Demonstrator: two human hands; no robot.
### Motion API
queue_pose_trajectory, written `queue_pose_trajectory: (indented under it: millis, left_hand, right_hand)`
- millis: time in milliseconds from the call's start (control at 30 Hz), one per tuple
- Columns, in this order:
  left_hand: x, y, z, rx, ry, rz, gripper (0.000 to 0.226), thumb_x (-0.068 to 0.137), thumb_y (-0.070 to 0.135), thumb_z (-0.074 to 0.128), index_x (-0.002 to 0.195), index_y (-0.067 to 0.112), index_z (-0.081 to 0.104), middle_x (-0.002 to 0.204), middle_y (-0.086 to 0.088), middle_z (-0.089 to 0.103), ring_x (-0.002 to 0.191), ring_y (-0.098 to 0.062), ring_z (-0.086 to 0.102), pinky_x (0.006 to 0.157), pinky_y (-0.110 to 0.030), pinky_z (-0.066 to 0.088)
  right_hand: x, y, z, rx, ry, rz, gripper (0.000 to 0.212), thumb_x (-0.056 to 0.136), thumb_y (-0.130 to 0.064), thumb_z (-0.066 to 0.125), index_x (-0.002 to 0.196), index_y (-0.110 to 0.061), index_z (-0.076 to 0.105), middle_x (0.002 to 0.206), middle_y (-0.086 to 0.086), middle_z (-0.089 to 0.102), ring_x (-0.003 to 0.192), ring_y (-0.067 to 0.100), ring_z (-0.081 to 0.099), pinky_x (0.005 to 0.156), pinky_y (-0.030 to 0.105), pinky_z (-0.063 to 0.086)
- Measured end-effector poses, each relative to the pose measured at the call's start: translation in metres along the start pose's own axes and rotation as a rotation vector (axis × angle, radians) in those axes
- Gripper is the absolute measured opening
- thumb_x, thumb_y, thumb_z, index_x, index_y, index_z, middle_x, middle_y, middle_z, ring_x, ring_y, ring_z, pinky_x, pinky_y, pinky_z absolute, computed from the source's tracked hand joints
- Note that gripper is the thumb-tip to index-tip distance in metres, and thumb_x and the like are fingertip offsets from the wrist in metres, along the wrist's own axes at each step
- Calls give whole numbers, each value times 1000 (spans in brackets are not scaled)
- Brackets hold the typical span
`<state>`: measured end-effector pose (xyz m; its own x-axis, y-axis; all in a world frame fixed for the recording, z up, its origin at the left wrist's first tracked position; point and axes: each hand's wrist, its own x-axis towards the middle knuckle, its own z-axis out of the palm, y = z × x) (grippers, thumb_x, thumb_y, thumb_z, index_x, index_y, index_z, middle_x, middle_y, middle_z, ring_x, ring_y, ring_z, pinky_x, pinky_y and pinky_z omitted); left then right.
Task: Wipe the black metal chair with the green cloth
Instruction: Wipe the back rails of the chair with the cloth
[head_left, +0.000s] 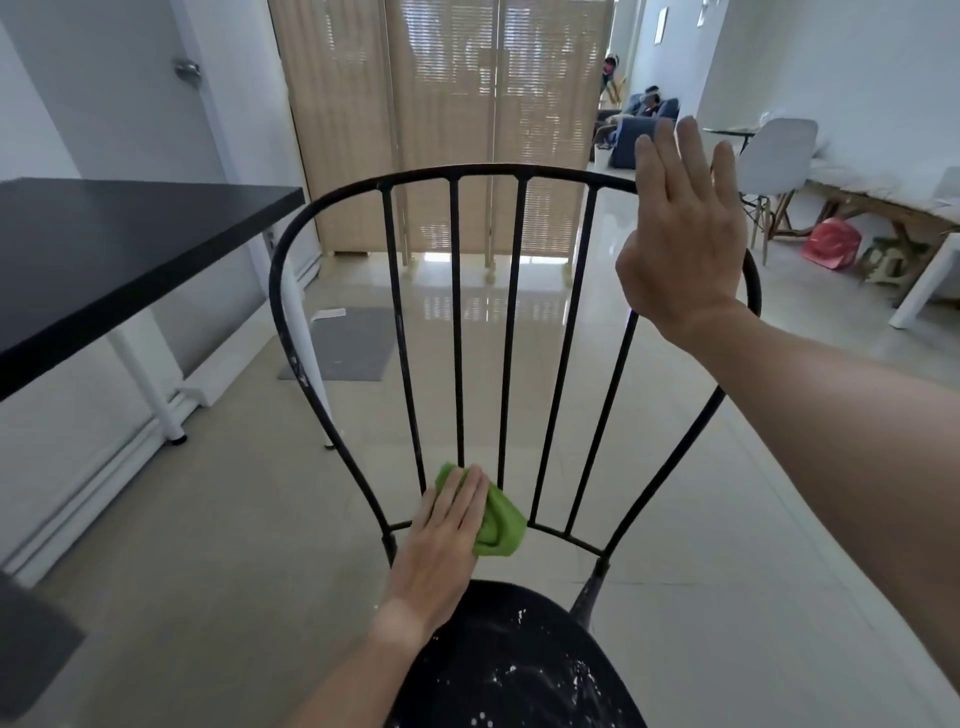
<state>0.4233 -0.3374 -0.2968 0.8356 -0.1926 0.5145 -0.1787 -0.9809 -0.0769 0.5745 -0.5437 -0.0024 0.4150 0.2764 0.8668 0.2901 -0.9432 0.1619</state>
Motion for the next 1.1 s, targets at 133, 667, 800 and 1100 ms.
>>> queue_pose_trajectory:
  millis: [133, 667, 800, 1100]
  left_hand:
    - [54, -1, -34, 20, 209, -93, 77, 87, 2, 60, 154, 3, 21, 164, -13, 17, 151, -31, 15, 123, -48, 12]
    - [259, -84, -243, 76, 774, -233, 65, 89, -4, 36, 152, -6, 18, 160, -26, 19, 149, -42, 16, 121, -49, 0]
    - [225, -99, -209, -12, 582, -166, 71, 89, -3, 39, 154, -2, 10, 163, -22, 10, 151, -38, 6, 123, -53, 5]
    - [163, -70, -144, -198, 521, -186, 74, 88, -5, 47, 154, -2, 15, 164, -21, 10, 152, -34, 5, 123, -53, 10]
  right_hand:
    - [-1, -1, -1, -7, -4, 0, 66, 80, 2, 41, 146, 3, 34, 155, 23, 34, 148, 37, 22, 121, 54, 13]
    - [-1, -3, -8, -26, -71, -2, 65, 86, 2, 45, 148, 4, 27, 157, 23, 28, 150, 36, 15, 122, 55, 9]
    - [2, -12, -13, -71, -99, 40, 74, 79, -3, 42, 150, 5, 22, 161, 24, 17, 151, 35, 7, 120, 60, 2]
    - [18, -99, 10, 108, -72, -144, 62, 98, -30, 33, 151, 0, 26, 160, 21, 22, 150, 34, 15, 121, 54, 10]
